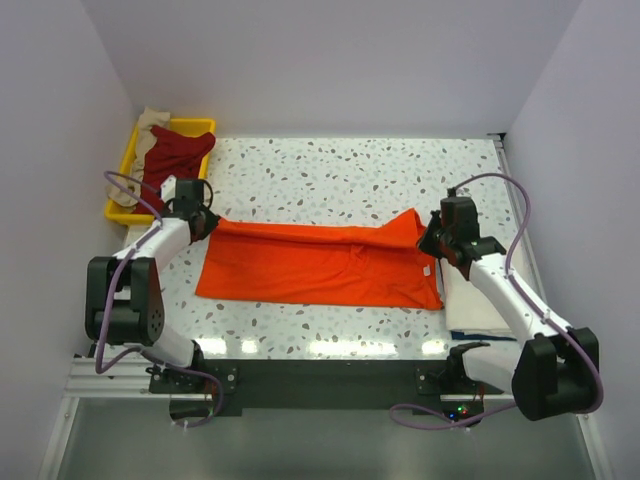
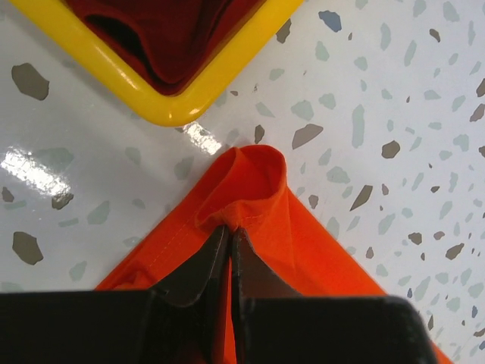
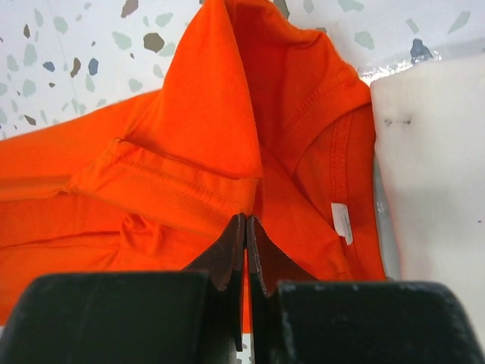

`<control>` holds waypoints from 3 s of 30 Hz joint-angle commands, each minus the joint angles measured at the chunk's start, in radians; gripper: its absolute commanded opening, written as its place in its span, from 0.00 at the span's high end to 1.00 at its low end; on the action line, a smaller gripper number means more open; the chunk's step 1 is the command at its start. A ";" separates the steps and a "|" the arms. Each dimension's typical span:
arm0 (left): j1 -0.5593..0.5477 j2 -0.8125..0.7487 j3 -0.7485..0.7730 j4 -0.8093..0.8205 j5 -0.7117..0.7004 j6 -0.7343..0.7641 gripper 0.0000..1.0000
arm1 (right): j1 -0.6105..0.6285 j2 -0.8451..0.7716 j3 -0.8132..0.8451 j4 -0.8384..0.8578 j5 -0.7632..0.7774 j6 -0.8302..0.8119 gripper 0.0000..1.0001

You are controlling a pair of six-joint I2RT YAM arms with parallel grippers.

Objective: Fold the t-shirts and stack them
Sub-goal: Fold the tshirt

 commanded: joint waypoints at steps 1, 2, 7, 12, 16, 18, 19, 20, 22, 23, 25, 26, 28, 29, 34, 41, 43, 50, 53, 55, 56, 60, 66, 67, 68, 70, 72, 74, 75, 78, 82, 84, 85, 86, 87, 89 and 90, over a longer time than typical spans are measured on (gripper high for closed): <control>0.009 -0.056 -0.036 0.046 -0.012 -0.020 1.00 | -0.003 -0.048 -0.024 0.000 -0.016 0.016 1.00; 0.009 -0.059 -0.044 0.052 -0.012 -0.022 1.00 | -0.003 -0.057 -0.036 0.000 -0.019 0.018 1.00; 0.009 -0.078 -0.065 0.046 -0.016 -0.025 1.00 | -0.002 -0.082 -0.060 -0.012 -0.027 0.018 1.00; 0.009 -0.096 -0.080 0.040 -0.019 -0.028 1.00 | -0.002 -0.108 -0.059 -0.028 -0.025 0.013 1.00; 0.010 -0.119 -0.087 0.030 -0.026 -0.030 1.00 | -0.002 -0.116 -0.067 -0.031 -0.027 0.016 1.00; 0.010 -0.127 -0.094 0.029 -0.030 -0.028 1.00 | -0.002 -0.117 -0.068 -0.034 -0.024 0.015 1.00; 0.010 -0.133 -0.096 0.029 -0.030 -0.028 1.00 | -0.003 -0.120 -0.071 -0.035 -0.025 0.015 1.00; 0.012 -0.135 -0.099 0.029 -0.030 -0.027 1.00 | -0.002 -0.125 -0.074 -0.035 -0.027 0.016 1.00; 0.012 -0.141 -0.107 0.026 -0.030 -0.025 1.00 | -0.003 -0.129 -0.083 -0.035 -0.030 0.018 1.00; 0.012 -0.141 -0.113 0.027 -0.032 -0.025 1.00 | -0.003 -0.134 -0.088 -0.034 -0.030 0.019 1.00; 0.012 -0.148 -0.123 0.030 -0.032 -0.025 0.99 | -0.003 -0.140 -0.102 -0.034 -0.036 0.022 1.00; 0.012 -0.153 -0.128 0.033 -0.033 -0.025 0.98 | -0.002 -0.143 -0.108 -0.032 -0.037 0.024 1.00; 0.012 -0.165 -0.148 0.036 -0.033 -0.027 0.97 | -0.003 -0.152 -0.123 -0.031 -0.047 0.027 1.00; 0.012 -0.176 -0.157 0.035 -0.036 -0.027 0.96 | -0.003 -0.160 -0.129 -0.026 -0.051 0.028 1.00; 0.012 -0.197 -0.191 0.044 -0.036 -0.025 0.94 | -0.003 -0.168 -0.171 -0.014 -0.065 0.036 1.00; 0.014 -0.228 -0.241 0.055 -0.033 -0.033 0.79 | -0.003 -0.177 -0.212 0.003 -0.071 0.044 0.97; 0.014 -0.242 -0.246 0.050 -0.035 -0.034 0.64 | -0.002 -0.183 -0.221 0.005 -0.092 0.045 0.89; 0.014 -0.314 -0.234 0.023 -0.026 -0.033 0.53 | -0.003 -0.223 -0.185 -0.031 -0.114 0.018 0.67; 0.014 -0.339 -0.217 0.013 -0.020 -0.030 0.51 | 0.000 -0.211 -0.159 -0.025 -0.139 -0.001 0.63; 0.014 -0.339 -0.209 0.024 -0.009 -0.030 0.50 | 0.003 -0.166 -0.133 0.003 -0.169 -0.007 0.62; 0.014 -0.331 -0.203 0.030 0.000 -0.030 0.50 | 0.012 -0.143 -0.120 0.011 -0.174 -0.007 0.62; 0.001 -0.271 -0.179 0.052 0.030 -0.039 0.50 | 0.064 -0.034 -0.057 0.072 -0.157 -0.018 0.62; -0.028 -0.178 -0.151 0.072 0.008 -0.045 0.55 | 0.124 0.142 0.015 0.155 -0.157 -0.034 0.62; -0.028 -0.170 -0.159 0.076 0.002 -0.048 0.56 | 0.133 0.160 0.027 0.164 -0.157 -0.039 0.62; -0.028 -0.161 -0.175 0.081 -0.010 -0.050 0.57 | 0.150 0.200 0.033 0.176 -0.157 -0.044 0.62; -0.028 -0.145 -0.194 0.099 -0.018 -0.050 0.60 | 0.167 0.237 0.047 0.213 -0.159 -0.054 0.60; -0.026 -0.136 -0.229 0.122 -0.024 -0.050 0.61 | 0.188 0.279 0.056 0.248 -0.156 -0.068 0.55; -0.026 -0.130 -0.257 0.135 -0.024 -0.050 0.61 | 0.201 0.308 0.056 0.275 -0.149 -0.076 0.51; -0.026 -0.130 -0.261 0.144 -0.024 -0.051 0.62 | 0.202 0.315 0.056 0.294 -0.146 -0.080 0.49; -0.026 -0.130 -0.281 0.153 -0.023 -0.054 0.62 | 0.207 0.349 0.049 0.337 -0.142 -0.087 0.47; -0.026 -0.130 -0.292 0.158 -0.021 -0.053 0.63 | 0.222 0.375 0.029 0.382 -0.154 -0.091 0.46; -0.026 -0.132 -0.295 0.156 -0.019 -0.050 0.63 | 0.230 0.383 0.018 0.419 -0.159 -0.090 0.46; -0.026 -0.133 -0.297 0.156 -0.019 -0.050 0.63 | 0.242 0.386 0.015 0.425 -0.160 -0.090 0.46; -0.026 -0.138 -0.298 0.158 -0.018 -0.050 0.63 | 0.247 0.385 0.012 0.428 -0.160 -0.090 0.46; -0.026 -0.139 -0.300 0.158 -0.016 -0.050 0.63 | 0.253 0.383 0.006 0.428 -0.157 -0.085 0.47; -0.026 -0.142 -0.297 0.155 -0.013 -0.048 0.63 | 0.265 0.363 -0.008 0.430 -0.151 -0.079 0.49; -0.026 -0.142 -0.297 0.155 -0.013 -0.043 0.63 | 0.265 0.355 -0.022 0.428 -0.151 -0.071 0.50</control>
